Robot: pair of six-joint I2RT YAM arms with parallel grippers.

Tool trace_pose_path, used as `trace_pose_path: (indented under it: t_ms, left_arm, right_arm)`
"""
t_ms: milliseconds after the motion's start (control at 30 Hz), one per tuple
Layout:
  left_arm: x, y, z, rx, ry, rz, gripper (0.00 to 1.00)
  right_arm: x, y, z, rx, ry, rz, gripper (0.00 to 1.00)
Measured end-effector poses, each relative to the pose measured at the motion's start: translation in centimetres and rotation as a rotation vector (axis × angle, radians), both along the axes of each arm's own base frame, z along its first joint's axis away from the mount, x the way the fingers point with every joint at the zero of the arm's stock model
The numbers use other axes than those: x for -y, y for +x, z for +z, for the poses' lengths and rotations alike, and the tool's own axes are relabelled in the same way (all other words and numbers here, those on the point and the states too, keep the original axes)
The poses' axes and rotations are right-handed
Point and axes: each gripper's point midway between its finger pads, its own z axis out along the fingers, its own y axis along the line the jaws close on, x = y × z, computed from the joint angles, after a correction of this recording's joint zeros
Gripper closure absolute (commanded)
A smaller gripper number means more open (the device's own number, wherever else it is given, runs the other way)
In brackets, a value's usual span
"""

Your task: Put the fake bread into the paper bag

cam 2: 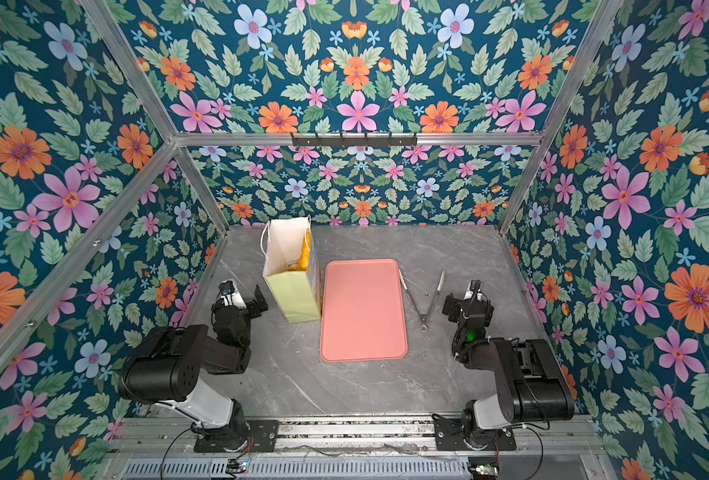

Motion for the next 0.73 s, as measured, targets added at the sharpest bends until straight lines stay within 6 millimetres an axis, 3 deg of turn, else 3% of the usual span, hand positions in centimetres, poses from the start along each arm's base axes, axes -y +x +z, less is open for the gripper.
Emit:
trace_pose_path:
  t_ms: [733]
  left_arm:
    - [0.52, 0.40, -0.46, -0.030, 0.019, -0.025, 0.00]
  right_arm:
    - [-0.56, 0.51, 0.97, 0.047, 0.008, 0.031, 0.01]
